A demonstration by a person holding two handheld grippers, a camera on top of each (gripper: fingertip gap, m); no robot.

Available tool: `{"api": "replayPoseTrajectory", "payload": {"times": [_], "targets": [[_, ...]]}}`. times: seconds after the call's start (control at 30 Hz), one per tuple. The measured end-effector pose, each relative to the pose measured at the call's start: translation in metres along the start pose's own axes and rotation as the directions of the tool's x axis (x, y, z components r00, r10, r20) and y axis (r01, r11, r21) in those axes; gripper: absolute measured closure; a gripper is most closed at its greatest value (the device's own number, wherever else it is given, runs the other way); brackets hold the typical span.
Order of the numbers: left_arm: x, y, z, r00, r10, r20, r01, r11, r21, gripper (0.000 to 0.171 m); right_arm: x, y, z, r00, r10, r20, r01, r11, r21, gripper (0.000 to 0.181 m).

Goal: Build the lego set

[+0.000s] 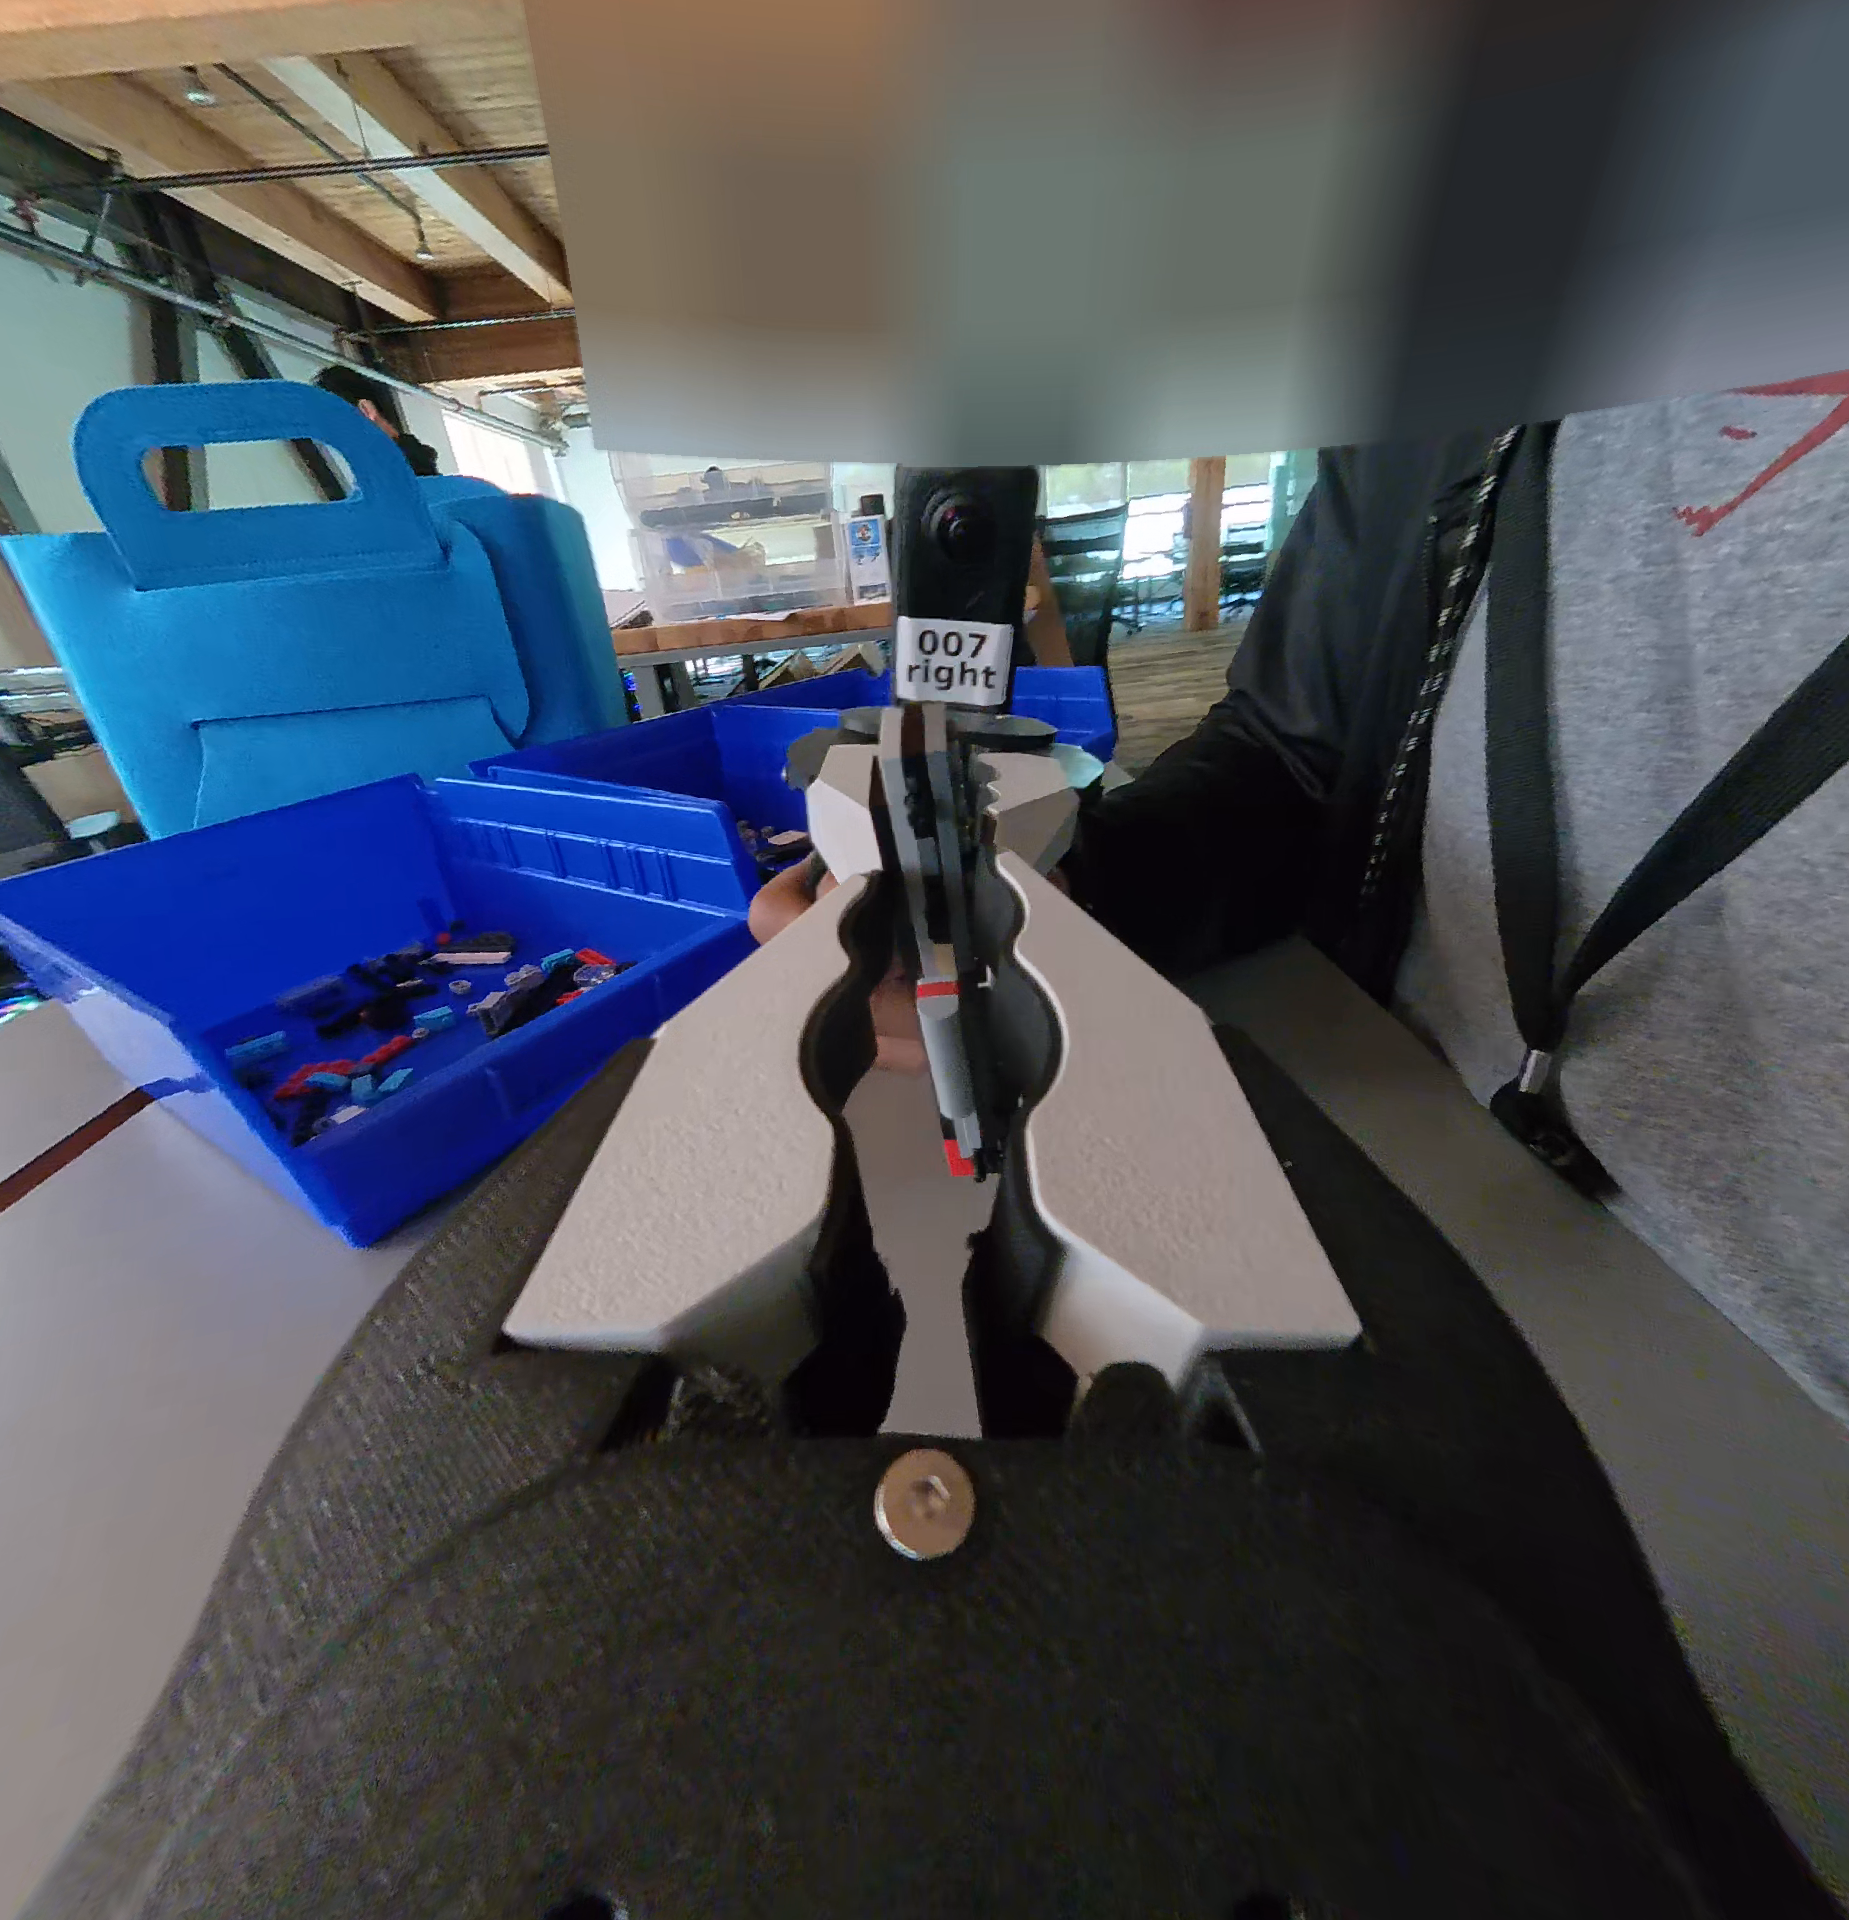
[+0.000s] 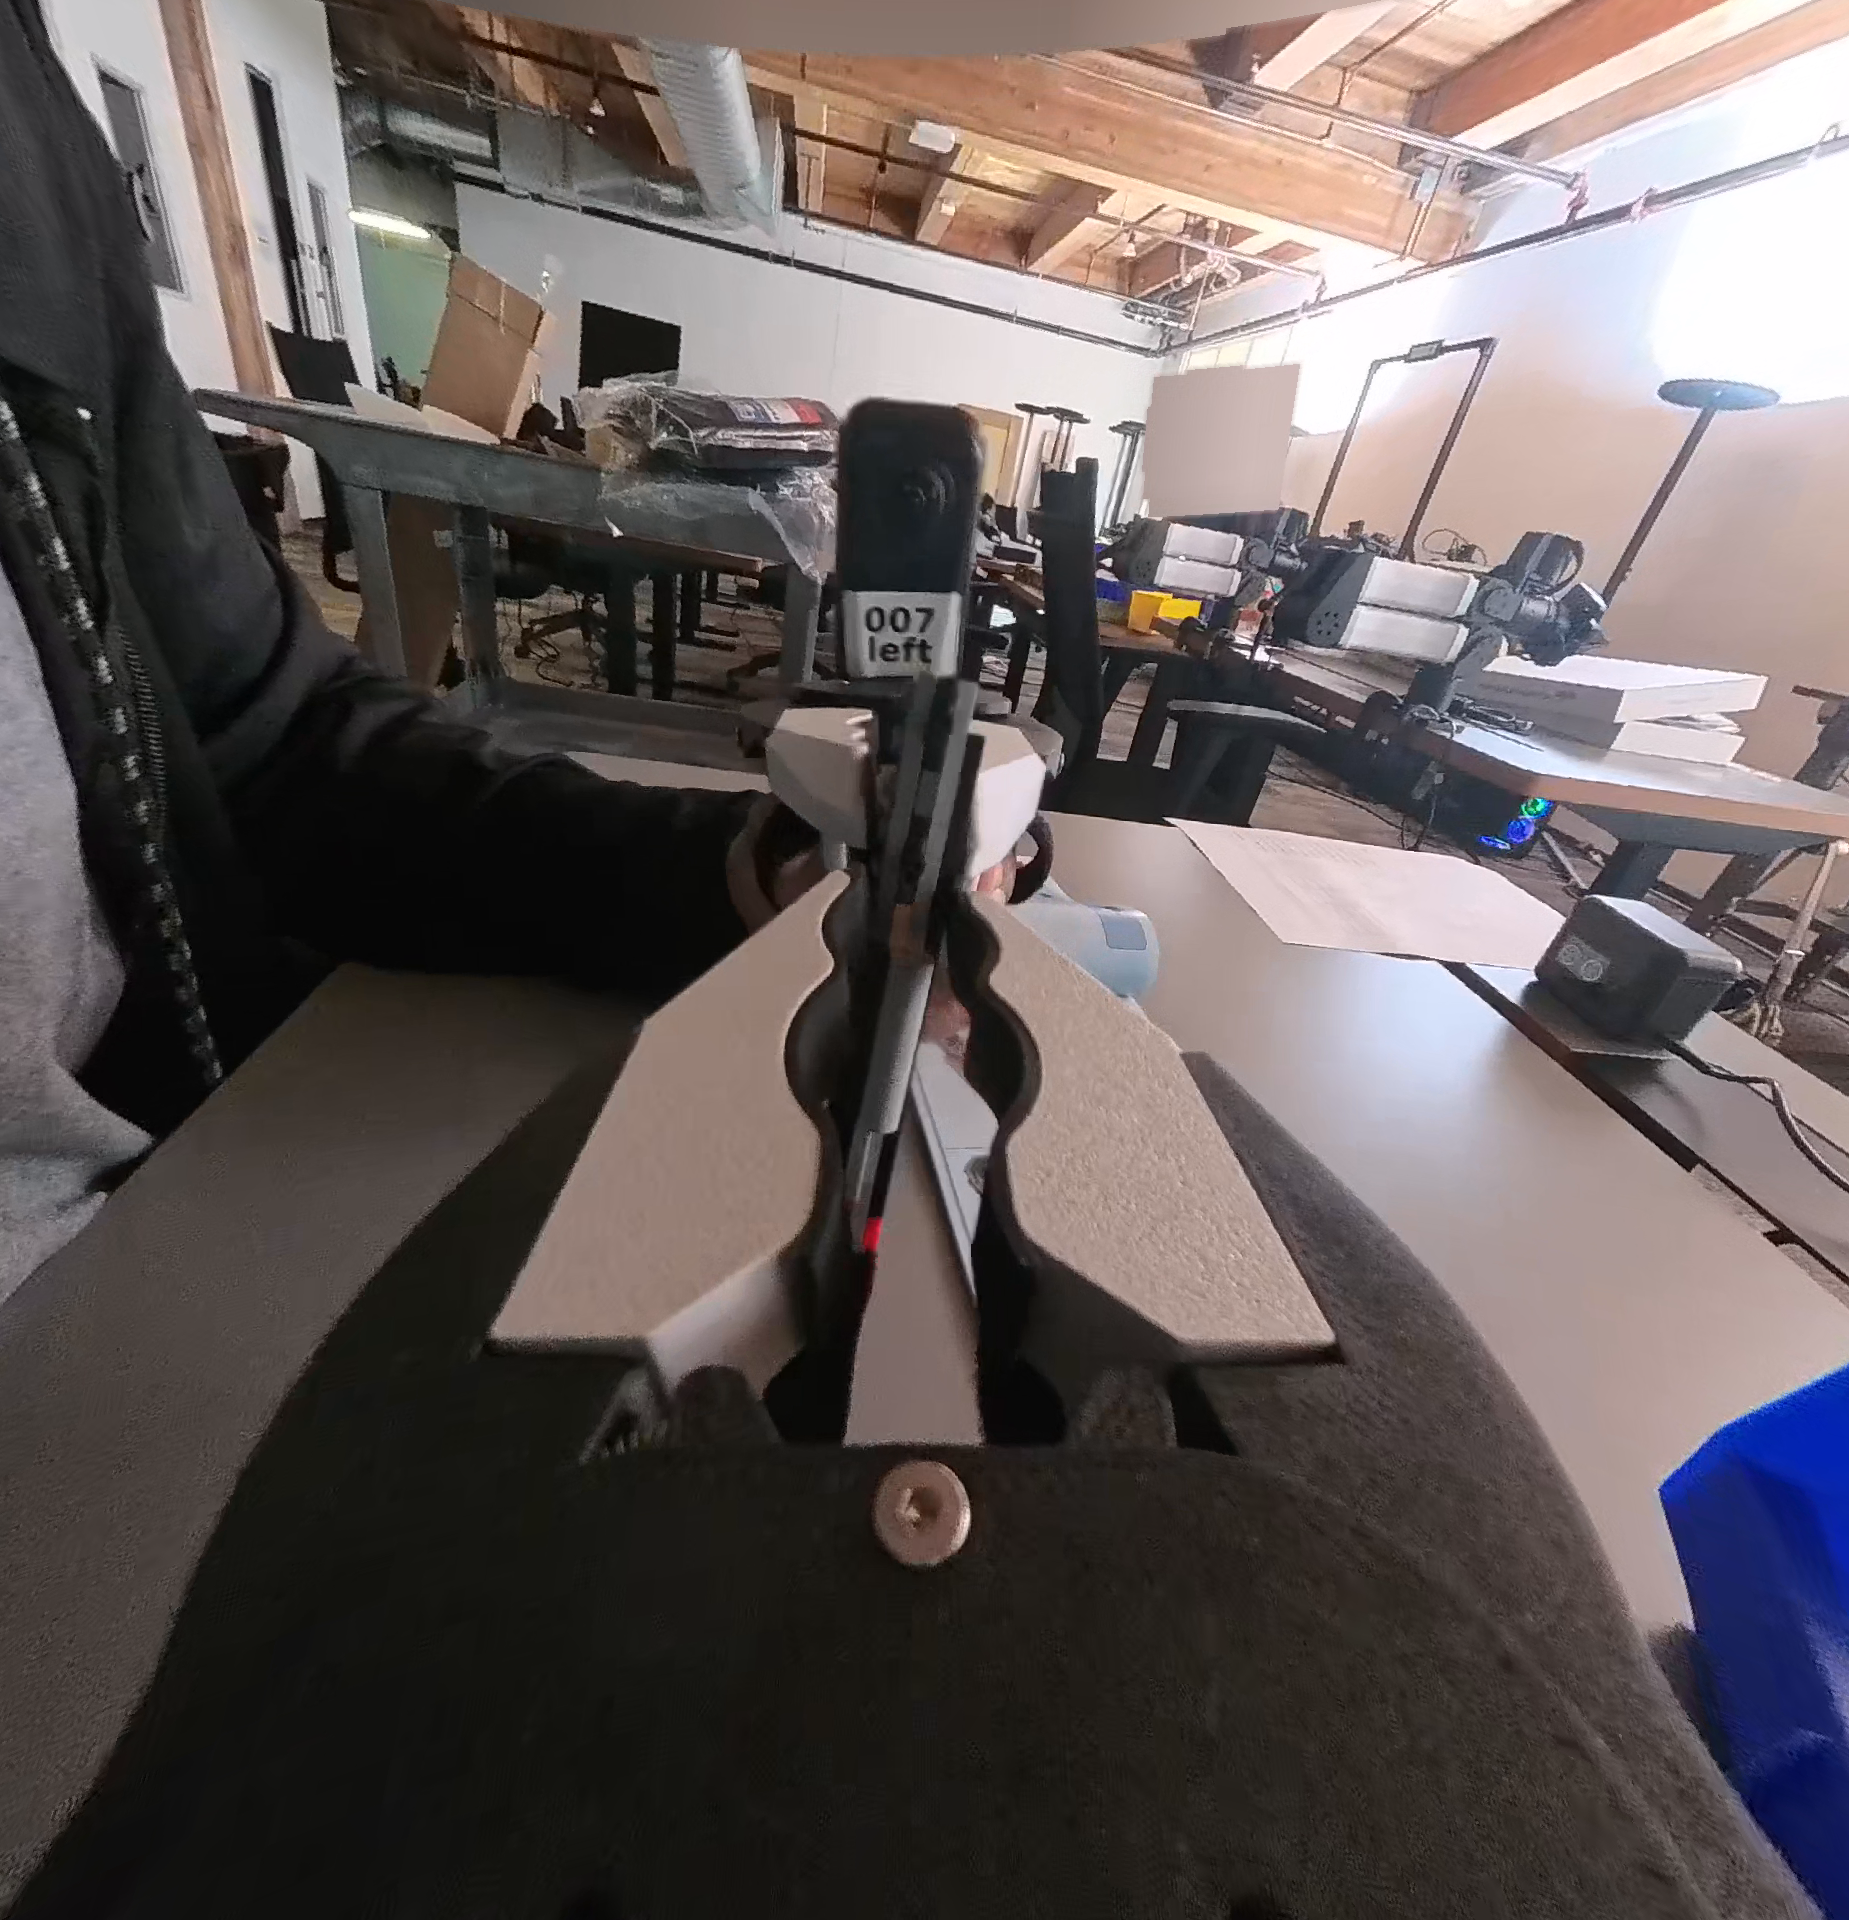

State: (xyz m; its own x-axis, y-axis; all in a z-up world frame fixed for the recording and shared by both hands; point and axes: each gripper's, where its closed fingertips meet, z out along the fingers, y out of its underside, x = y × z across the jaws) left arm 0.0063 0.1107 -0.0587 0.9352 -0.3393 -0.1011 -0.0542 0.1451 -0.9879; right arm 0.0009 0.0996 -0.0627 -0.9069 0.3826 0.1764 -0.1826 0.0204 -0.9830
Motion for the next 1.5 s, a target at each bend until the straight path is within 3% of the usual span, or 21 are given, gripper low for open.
{"api": "replayPoseTrajectory", "payload": {"times": [0.13, 0.3, 0.37, 0.47, 0.57, 0.77, 0.97, 1.3, 1.5], "targets": [[-0.005, 0.003, 0.002, 0.999, 0.014, 0.042, -0.013, 1.000, -0.028, 0.156, 0.005, 0.004, -0.002, 1.000, 0.031, 0.001, -0.030, 1.000, -0.007, 0.165], [-0.033, 0.007, 0.002, 0.974, -0.161, 0.156, 0.161, 0.987, 0.017, 0.153, 0.034, 0.011, -0.005, 0.966, 0.238, -0.097, -0.236, 0.971, 0.036, 0.163], [-0.041, 0.007, 0.000, 0.951, -0.265, 0.159, 0.261, 0.964, 0.047, 0.136, 0.049, 0.011, -0.010, 0.925, 0.361, -0.123, -0.350, 0.931, 0.100, 0.164], [-0.050, 0.007, -0.006, 0.909, -0.386, 0.154, 0.377, 0.922, 0.089, 0.137, 0.064, 0.007, -0.018, 0.840, 0.534, -0.090, -0.509, 0.835, 0.210, 0.164], [-0.056, 0.008, -0.008, 0.864, -0.480, 0.151, 0.465, 0.876, 0.124, 0.139, 0.067, 0.008, -0.017, 0.803, 0.592, -0.067, -0.563, 0.791, 0.239, 0.163], [-0.053, 0.017, 0.000, 0.814, -0.569, 0.114, 0.558, 0.822, 0.114, 0.144, 0.061, 0.012, -0.007, 0.752, 0.659, -0.029, -0.632, 0.733, 0.252, 0.164], [-0.050, 0.016, 0.002, 0.795, -0.604, 0.064, 0.593, 0.795, 0.130, 0.157, 0.058, 0.013, -0.005, 0.754, 0.656, -0.016, -0.634, 0.735, 0.242, 0.164], [-0.045, 0.016, 0.002, 0.843, -0.532, 0.073, 0.521, 0.843, 0.135, 0.158, 0.053, 0.011, -0.004, 0.792, 0.610, -0.010, -0.593, 0.773, 0.225, 0.164], [-0.051, 0.019, 0.001, 0.826, -0.553, 0.107, 0.539, 0.831, 0.136, 0.157, 0.059, 0.014, -0.005, 0.792, 0.607, -0.063, -0.584, 0.784, 0.209, 0.163]]}}
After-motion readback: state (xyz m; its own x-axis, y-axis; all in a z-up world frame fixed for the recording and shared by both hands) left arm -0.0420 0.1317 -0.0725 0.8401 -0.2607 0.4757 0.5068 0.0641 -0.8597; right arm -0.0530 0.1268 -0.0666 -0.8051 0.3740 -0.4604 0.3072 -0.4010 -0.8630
